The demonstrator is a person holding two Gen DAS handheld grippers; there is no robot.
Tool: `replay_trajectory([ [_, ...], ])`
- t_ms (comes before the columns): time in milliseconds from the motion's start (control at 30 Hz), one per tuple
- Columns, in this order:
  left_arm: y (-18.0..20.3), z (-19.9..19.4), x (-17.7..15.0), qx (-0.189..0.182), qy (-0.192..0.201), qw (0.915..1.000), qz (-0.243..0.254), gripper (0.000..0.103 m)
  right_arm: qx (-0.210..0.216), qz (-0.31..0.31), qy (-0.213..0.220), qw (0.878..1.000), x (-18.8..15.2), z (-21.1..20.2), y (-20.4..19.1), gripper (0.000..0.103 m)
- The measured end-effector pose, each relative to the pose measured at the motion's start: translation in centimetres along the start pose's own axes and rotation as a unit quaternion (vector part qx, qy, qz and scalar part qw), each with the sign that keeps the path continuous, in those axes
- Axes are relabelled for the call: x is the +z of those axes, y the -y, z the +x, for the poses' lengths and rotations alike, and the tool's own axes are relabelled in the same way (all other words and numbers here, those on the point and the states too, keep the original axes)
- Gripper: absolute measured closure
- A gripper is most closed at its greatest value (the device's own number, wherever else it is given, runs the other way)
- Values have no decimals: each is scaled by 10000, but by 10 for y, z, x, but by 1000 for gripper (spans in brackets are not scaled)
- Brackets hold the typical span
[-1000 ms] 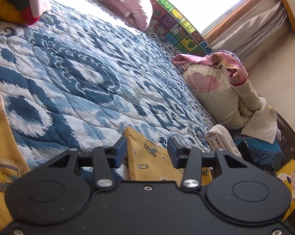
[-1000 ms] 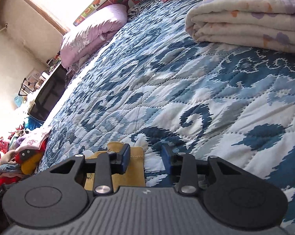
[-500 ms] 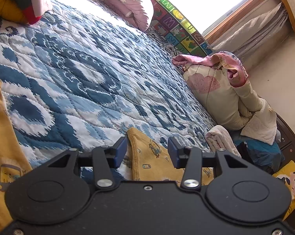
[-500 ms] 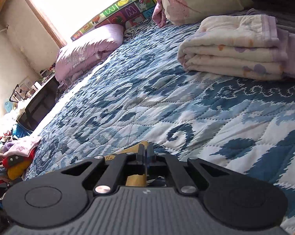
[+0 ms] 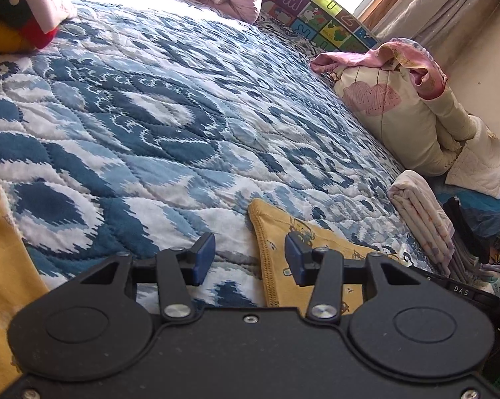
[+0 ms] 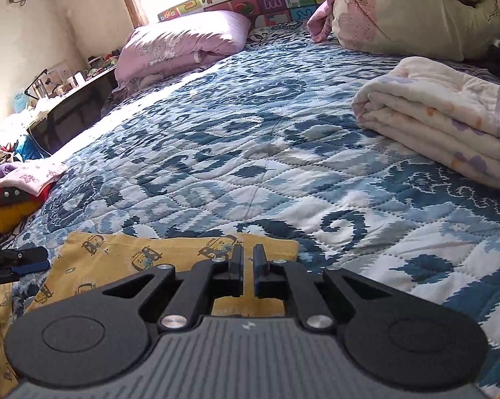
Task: Fold clothes
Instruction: 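Press the garment body and sleeves flat with both open tools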
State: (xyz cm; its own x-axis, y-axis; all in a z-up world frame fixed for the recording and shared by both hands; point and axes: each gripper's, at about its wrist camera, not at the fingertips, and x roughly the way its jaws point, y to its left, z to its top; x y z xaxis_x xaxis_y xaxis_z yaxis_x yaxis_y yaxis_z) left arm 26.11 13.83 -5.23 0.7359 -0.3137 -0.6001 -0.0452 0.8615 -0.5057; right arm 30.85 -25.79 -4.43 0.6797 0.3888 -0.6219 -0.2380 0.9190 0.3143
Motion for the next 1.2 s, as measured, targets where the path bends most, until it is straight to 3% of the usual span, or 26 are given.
replay_trajectory([
  [67,4,9,5,-5,-94,9998,184,60,-67,-131,-72,9999,-1,6,-4,94],
  [100,7,14,7,-3,-145,9995,293,64,-98,-155,-82,9998,-2,7,-4,94],
  [200,17,28,11,34,-232,9970,732,100,-135,-114,-105,9998,-6,10,-1,95],
  [333,27,14,21,-243,341,9938,1032,100,-294,-184,-100,9993,-10,12,2,96],
  [500,23,41,18,839,-173,9872,1346,99,-495,-243,-120,9984,-11,15,2,100],
  [600,28,23,22,1050,204,9839,1430,74,-749,-316,32,9967,-9,7,-3,98],
  [700,36,8,22,543,365,9862,1519,74,-1047,-520,418,9923,-7,-10,-12,92],
  [767,46,8,15,-40,182,9850,1715,74,-712,-446,562,9949,-6,-20,-15,92],
  [833,55,25,3,47,-180,9789,2034,74,-532,-659,387,9957,-9,-14,-23,94],
  [900,56,43,-11,692,-413,9668,2424,75,-816,-846,87,9930,-14,1,-23,94],
  [933,58,41,-13,727,-329,9639,2541,75,-1020,-923,-70,9905,-16,10,-21,100],
  [1000,63,28,-11,641,-137,9656,2515,75,-1220,-690,-41,9901,-15,5,-14,96],
  [1067,72,17,-14,400,-3,9651,2590,74,-1106,-569,238,9920,-15,-13,-10,90],
  [1200,103,5,-45,3,-86,9525,3045,74,-592,-578,359,9959,-28,-41,-27,90],
])
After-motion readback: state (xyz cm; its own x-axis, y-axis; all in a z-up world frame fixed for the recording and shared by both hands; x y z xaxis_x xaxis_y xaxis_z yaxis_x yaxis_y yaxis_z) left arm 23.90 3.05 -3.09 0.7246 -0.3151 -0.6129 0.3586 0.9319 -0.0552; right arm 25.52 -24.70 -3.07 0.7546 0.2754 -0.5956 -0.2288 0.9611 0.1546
